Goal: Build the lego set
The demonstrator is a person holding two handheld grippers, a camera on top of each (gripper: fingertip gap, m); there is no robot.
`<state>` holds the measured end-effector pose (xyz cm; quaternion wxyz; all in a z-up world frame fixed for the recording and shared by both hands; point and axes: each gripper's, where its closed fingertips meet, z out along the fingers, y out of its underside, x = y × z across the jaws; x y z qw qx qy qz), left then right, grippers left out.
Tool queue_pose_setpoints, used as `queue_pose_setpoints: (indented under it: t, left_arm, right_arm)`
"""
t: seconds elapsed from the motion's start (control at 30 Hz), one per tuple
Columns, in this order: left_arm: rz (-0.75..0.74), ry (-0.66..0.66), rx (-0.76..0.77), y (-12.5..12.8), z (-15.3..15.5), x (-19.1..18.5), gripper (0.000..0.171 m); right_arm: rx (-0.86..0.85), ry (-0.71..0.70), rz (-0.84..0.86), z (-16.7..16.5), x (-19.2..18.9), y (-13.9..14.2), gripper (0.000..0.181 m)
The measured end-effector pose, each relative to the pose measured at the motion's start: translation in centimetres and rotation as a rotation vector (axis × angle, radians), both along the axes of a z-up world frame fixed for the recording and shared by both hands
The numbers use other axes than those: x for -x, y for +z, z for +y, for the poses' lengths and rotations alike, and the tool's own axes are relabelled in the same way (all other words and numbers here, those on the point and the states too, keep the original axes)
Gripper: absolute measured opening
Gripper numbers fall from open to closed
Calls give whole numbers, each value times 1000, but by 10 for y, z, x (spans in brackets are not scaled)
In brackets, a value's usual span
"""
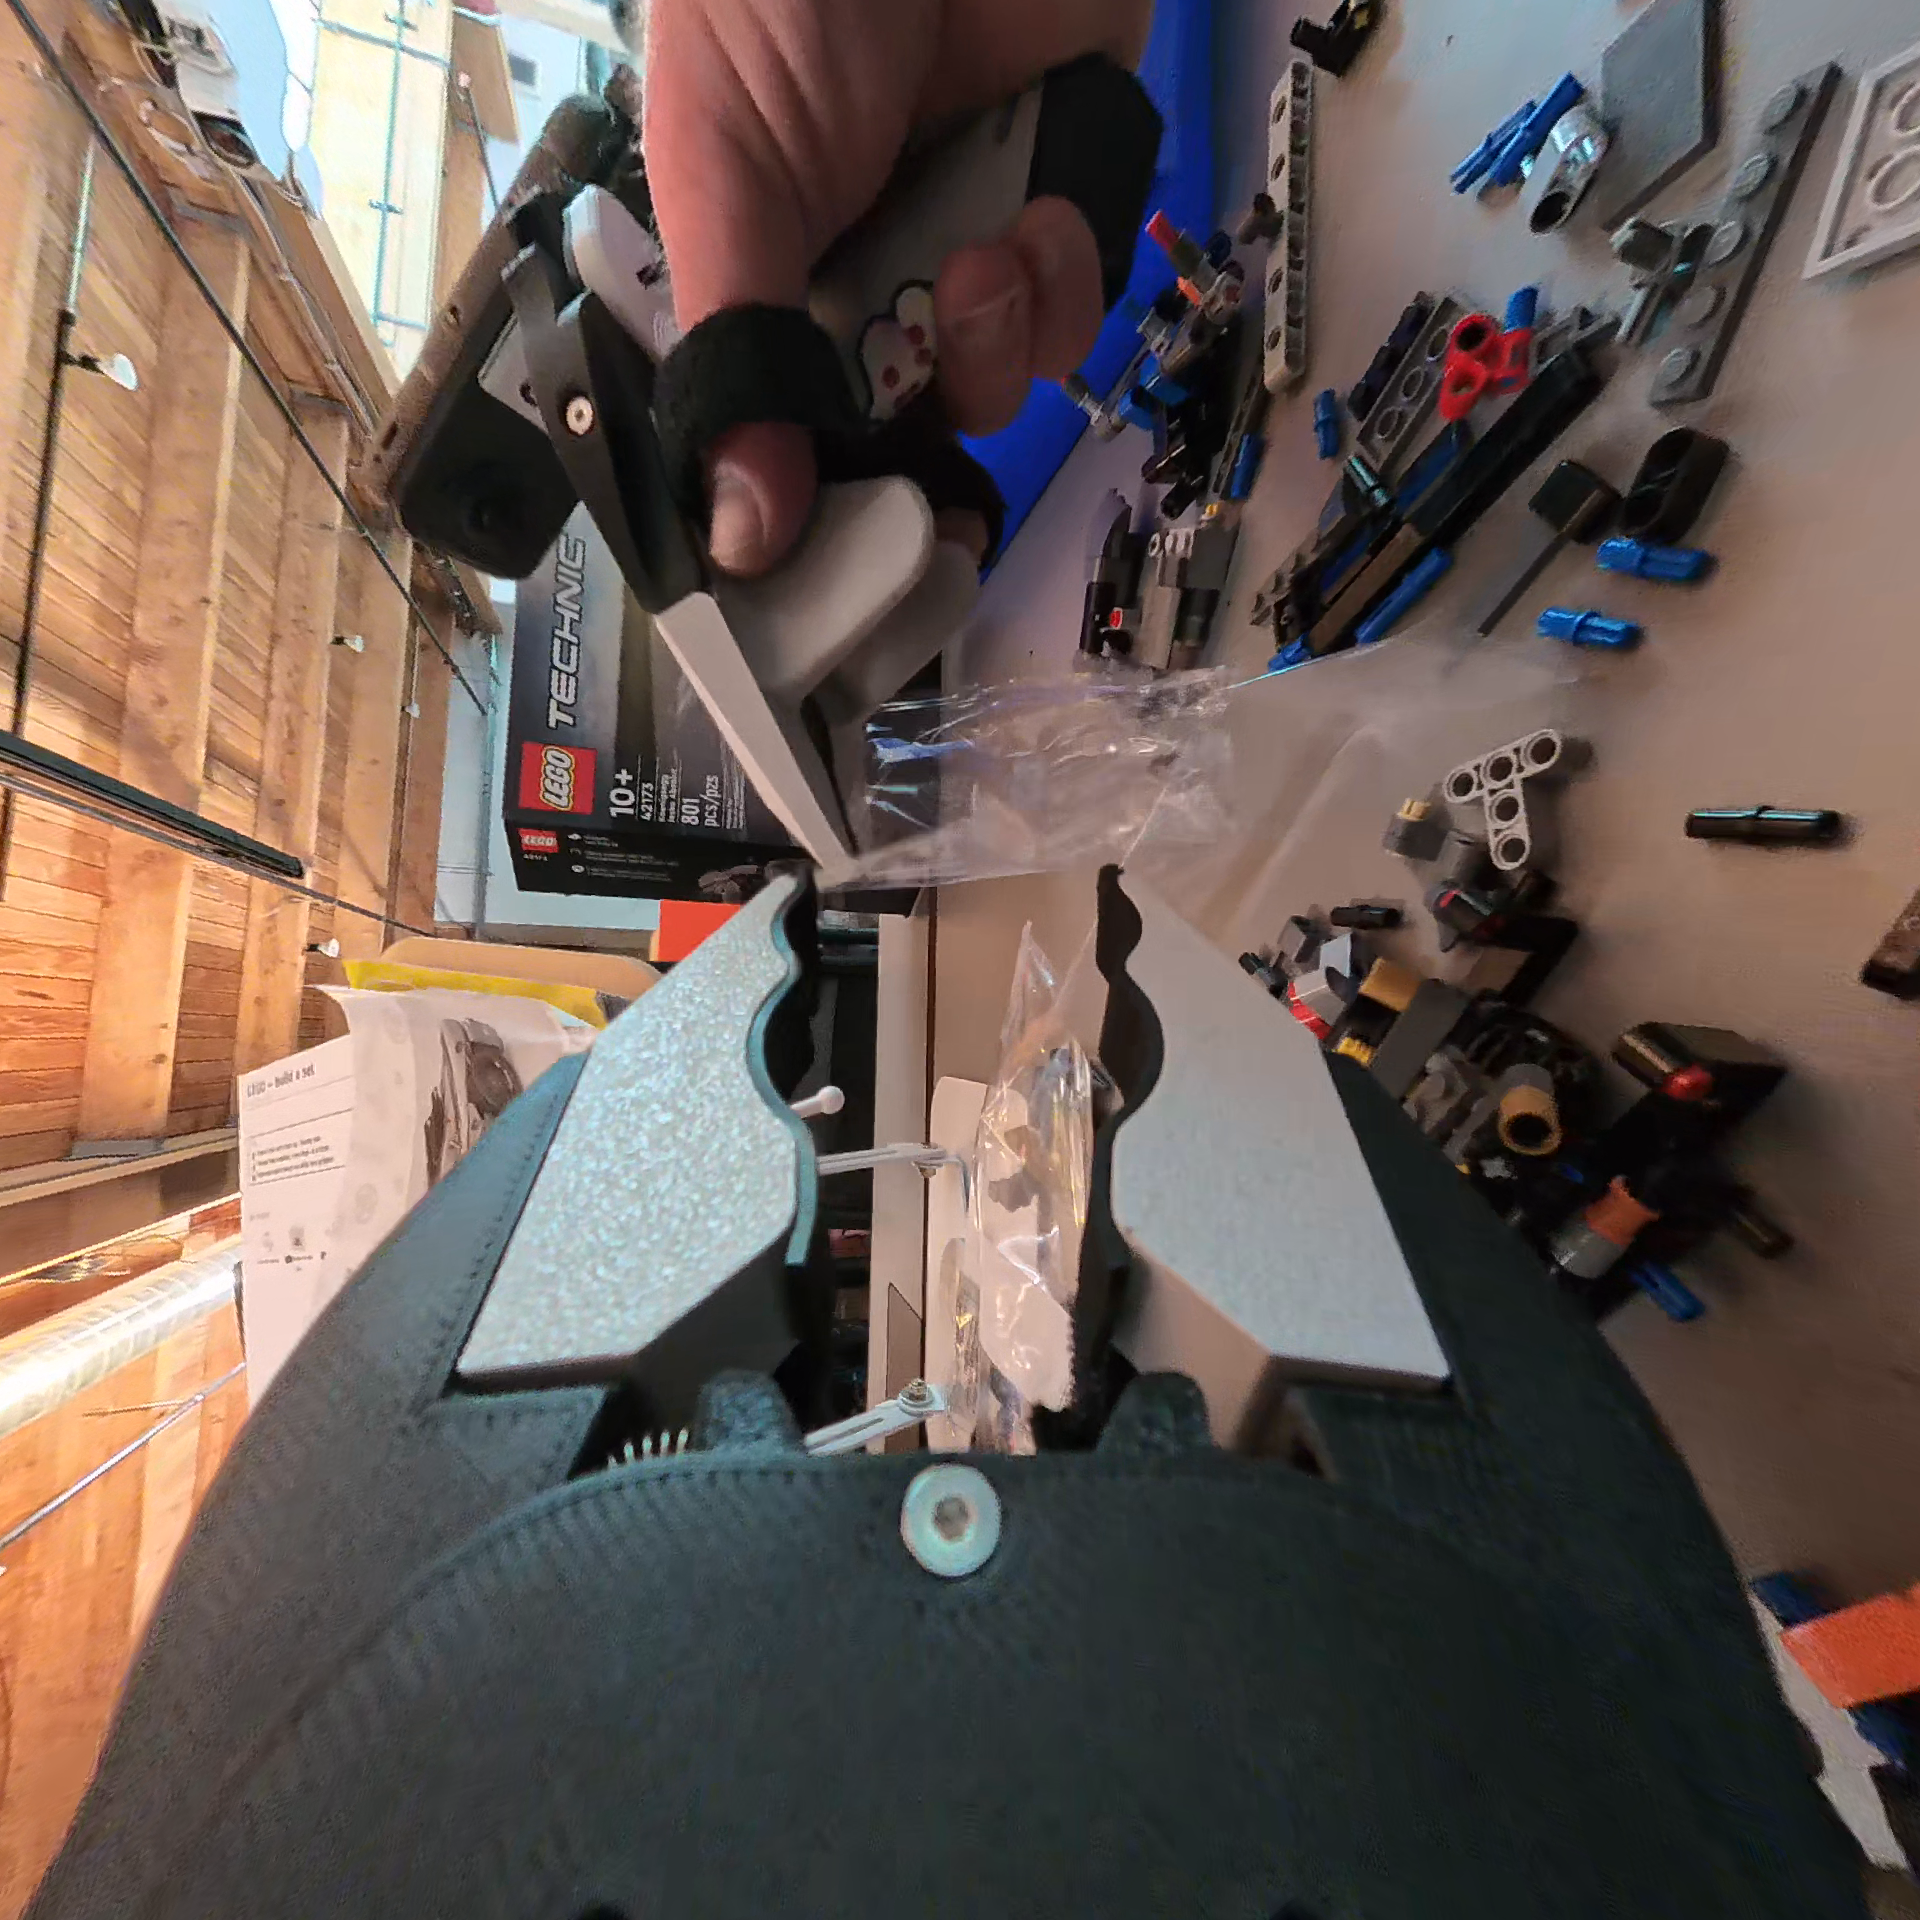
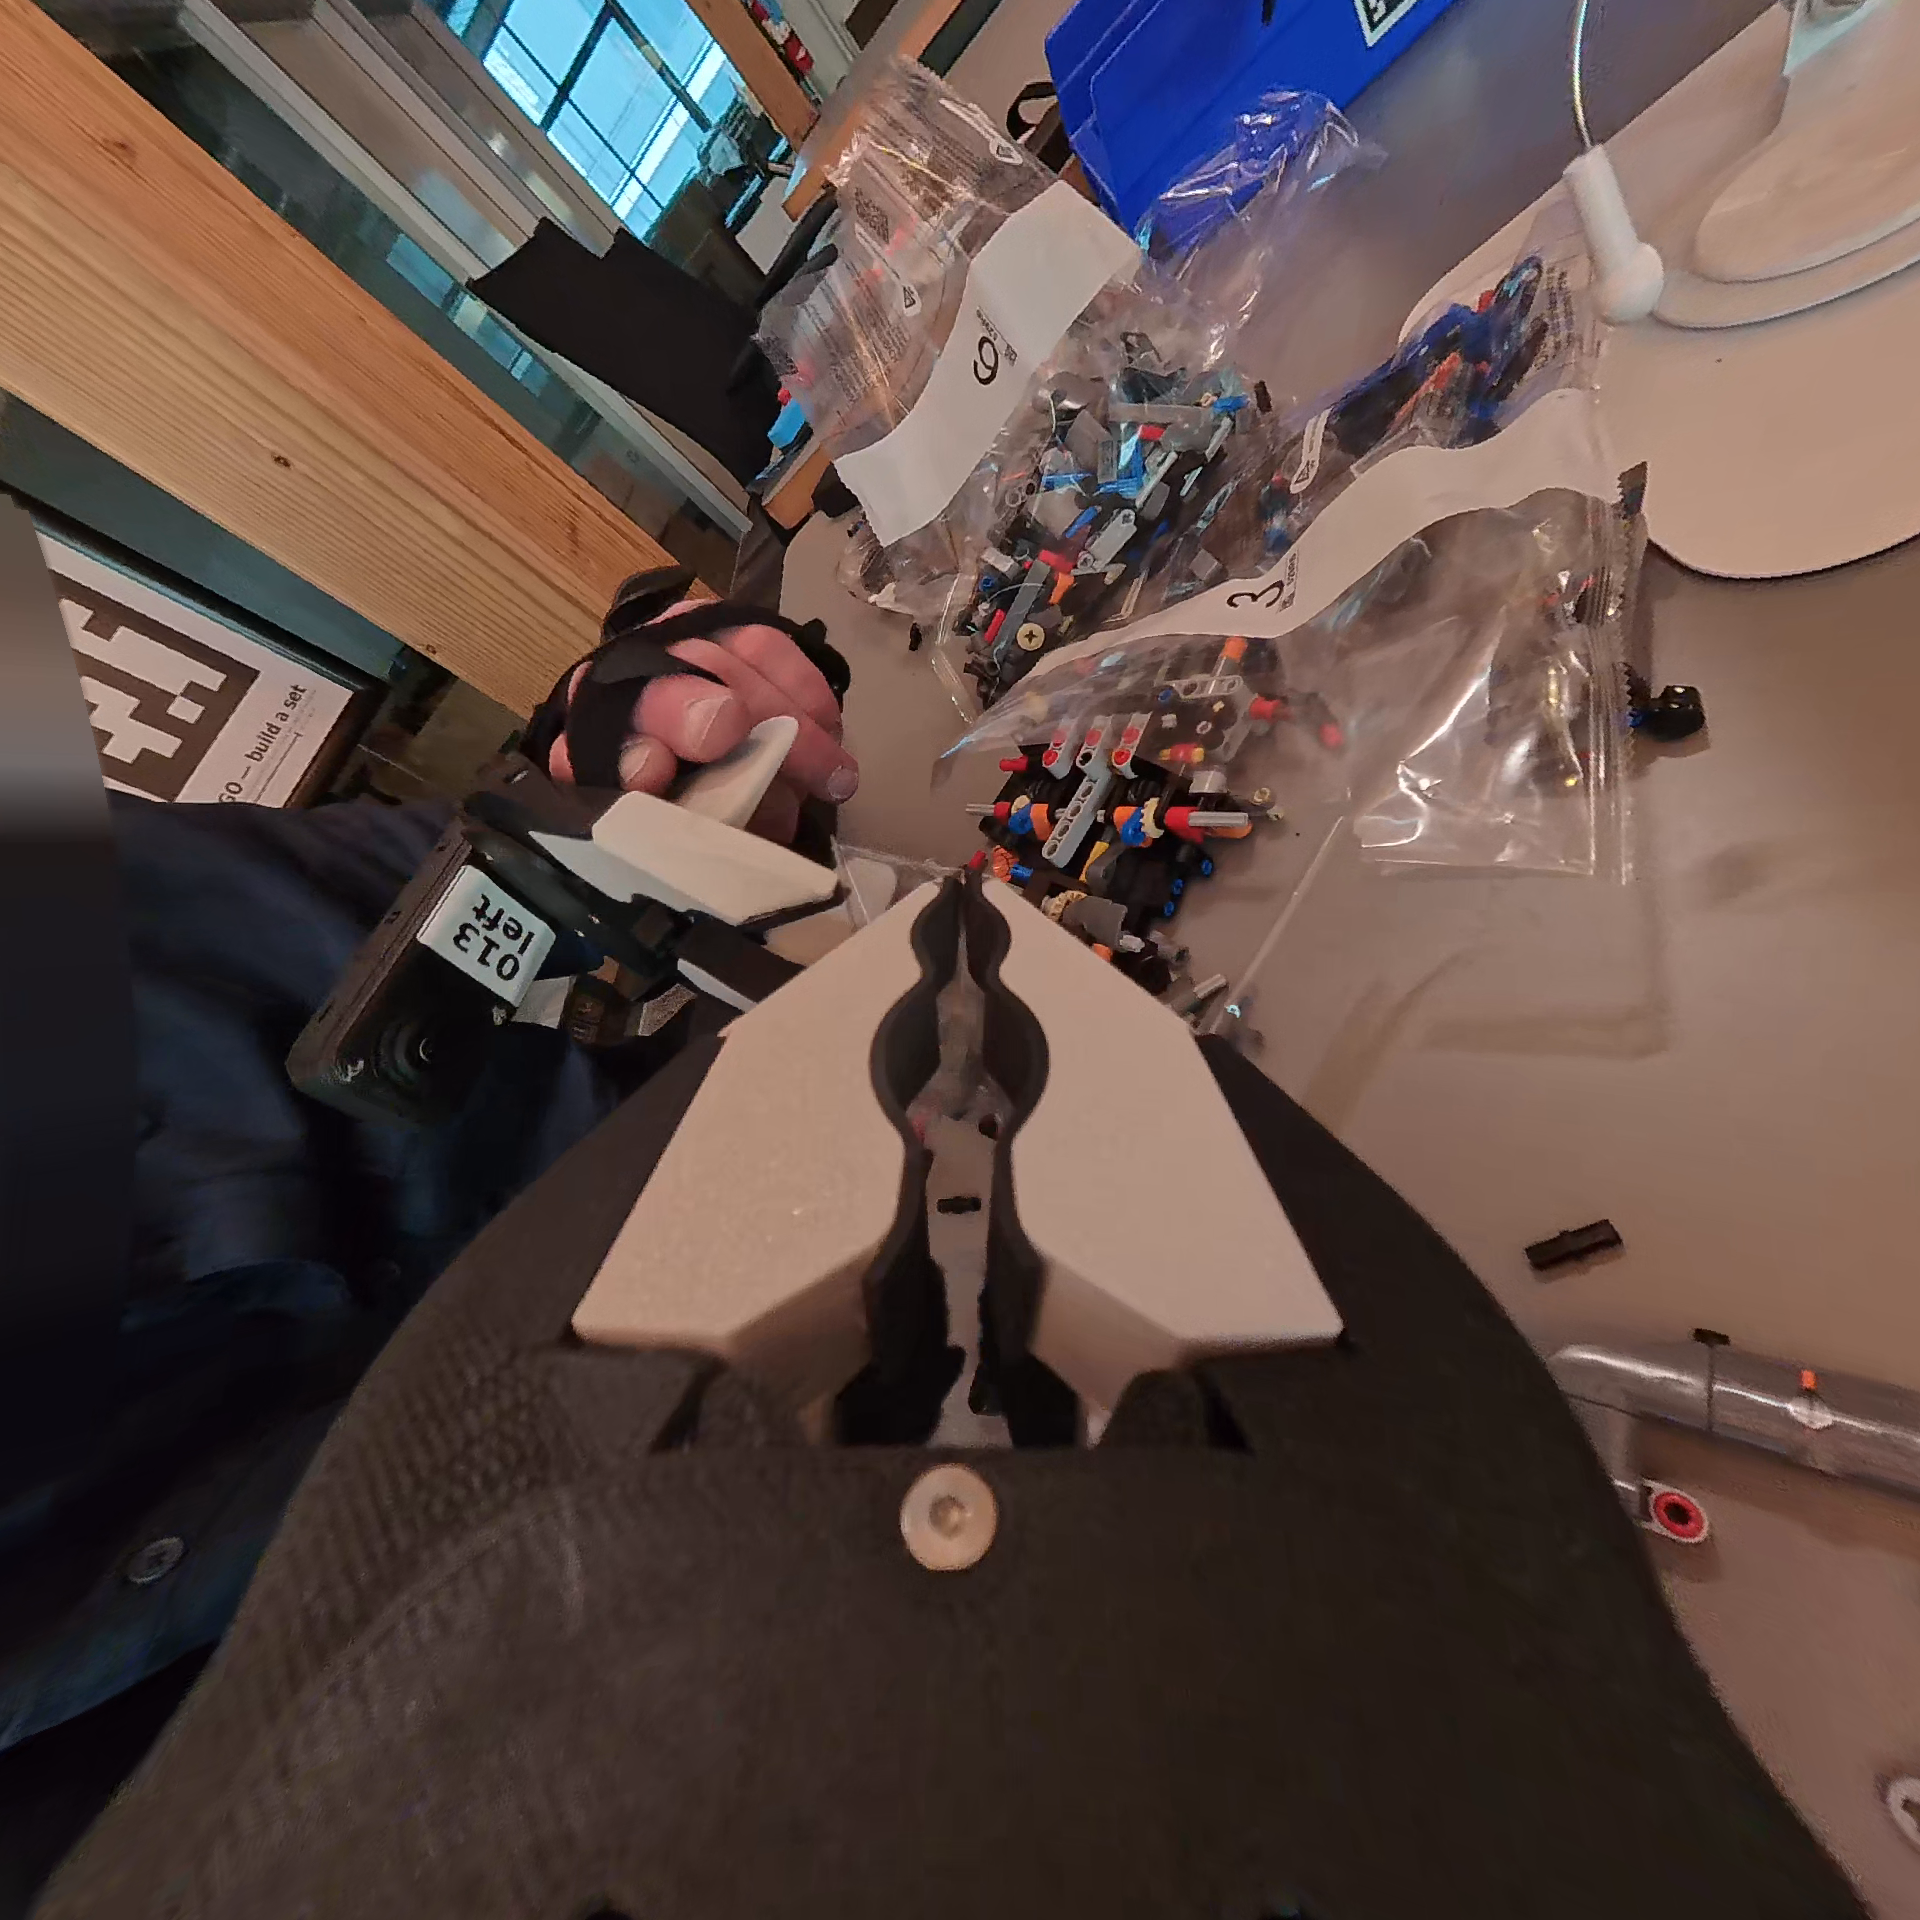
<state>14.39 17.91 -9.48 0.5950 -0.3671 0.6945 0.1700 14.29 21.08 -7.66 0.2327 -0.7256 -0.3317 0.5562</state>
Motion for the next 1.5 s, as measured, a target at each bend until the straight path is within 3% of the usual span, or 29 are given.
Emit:
queue_pose_setpoints:
  t: [0.27,0.43,0.9,1.4,1.5]
  left_arm:
    - [40,8,4,-9,1,-1,49]
    - [63,33,2,-13,5,3,0]
    - [-203,218,509,-13,47,36,0]
    - [-232,291,601,-21,59,46,0]
    - [-240,306,614,-21,62,49,0]
  right_arm:
    - [28,7,-7,0,1,-5,0]
    - [25,20,-12,-2,4,-6,0]
    - [-323,-60,-115,10,5,10,31]
    - [-473,-78,-179,13,7,11,36]
    - [-525,-142,-245,25,4,7,46]
